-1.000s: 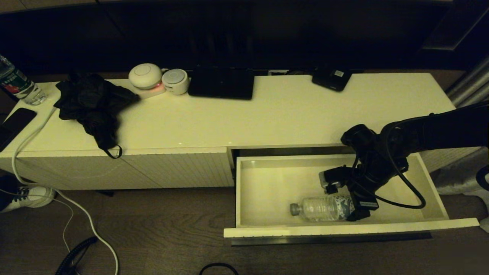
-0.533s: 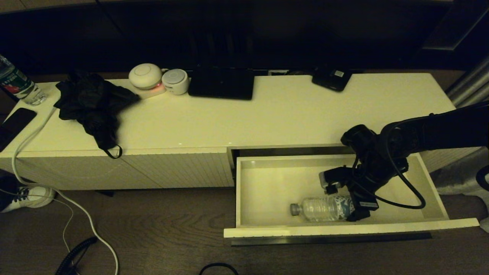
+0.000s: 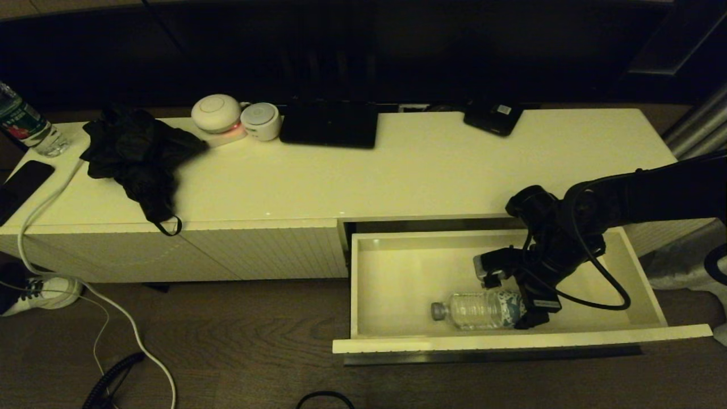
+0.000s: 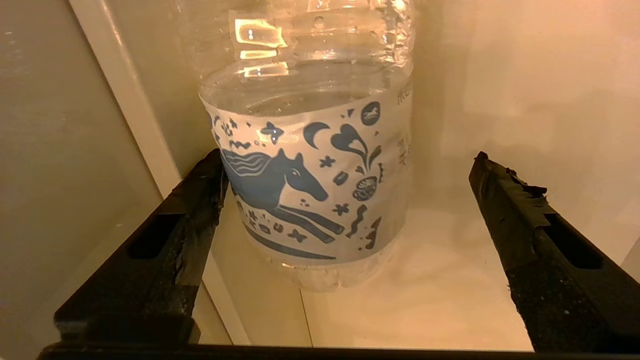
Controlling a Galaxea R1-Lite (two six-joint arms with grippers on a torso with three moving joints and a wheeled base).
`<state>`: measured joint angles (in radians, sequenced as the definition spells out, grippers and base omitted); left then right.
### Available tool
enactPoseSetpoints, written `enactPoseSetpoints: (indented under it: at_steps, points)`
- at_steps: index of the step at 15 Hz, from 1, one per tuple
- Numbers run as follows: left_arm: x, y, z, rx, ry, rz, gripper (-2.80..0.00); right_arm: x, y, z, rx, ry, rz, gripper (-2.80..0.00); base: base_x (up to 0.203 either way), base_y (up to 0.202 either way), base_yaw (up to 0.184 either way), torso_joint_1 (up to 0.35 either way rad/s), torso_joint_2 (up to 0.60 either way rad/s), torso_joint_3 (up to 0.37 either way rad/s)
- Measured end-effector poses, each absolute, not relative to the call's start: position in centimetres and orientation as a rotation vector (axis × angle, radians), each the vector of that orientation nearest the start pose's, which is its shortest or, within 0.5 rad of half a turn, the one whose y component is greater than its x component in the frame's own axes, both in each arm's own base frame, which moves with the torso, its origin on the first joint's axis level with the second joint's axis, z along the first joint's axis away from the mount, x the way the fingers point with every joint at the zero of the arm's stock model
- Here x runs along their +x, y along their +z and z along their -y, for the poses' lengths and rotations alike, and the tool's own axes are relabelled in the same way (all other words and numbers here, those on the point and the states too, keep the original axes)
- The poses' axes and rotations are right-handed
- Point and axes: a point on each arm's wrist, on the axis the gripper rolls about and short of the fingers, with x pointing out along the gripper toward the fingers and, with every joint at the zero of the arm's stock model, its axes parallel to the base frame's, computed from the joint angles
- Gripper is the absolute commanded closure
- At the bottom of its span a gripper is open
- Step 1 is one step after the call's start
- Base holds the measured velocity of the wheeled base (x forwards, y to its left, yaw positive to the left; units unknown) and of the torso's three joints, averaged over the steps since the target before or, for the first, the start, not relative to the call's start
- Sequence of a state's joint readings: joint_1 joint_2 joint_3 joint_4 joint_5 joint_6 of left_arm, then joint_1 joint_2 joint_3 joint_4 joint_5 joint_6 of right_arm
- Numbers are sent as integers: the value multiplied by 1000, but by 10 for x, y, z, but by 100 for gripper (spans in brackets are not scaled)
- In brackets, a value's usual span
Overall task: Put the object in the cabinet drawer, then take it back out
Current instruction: Take the mineral water out of the drawer and put it on the table
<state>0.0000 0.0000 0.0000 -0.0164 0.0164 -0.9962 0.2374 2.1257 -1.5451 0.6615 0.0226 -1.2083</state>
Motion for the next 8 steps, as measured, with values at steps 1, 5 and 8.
enactPoseSetpoints:
  at_steps: [1,5,8]
  points:
    - [-23,77,0,-996,7,23,0,368,125,-90,-1166,952,-955,-280,0,0,0,0,0,0]
    - [-23,77,0,-996,7,23,0,369,122,-90,-1161,963,-953,-280,0,0,0,0,0,0]
    - [-23,77,0,-996,7,23,0,369,122,-90,-1160,964,-954,-280,0,0,0,0,0,0]
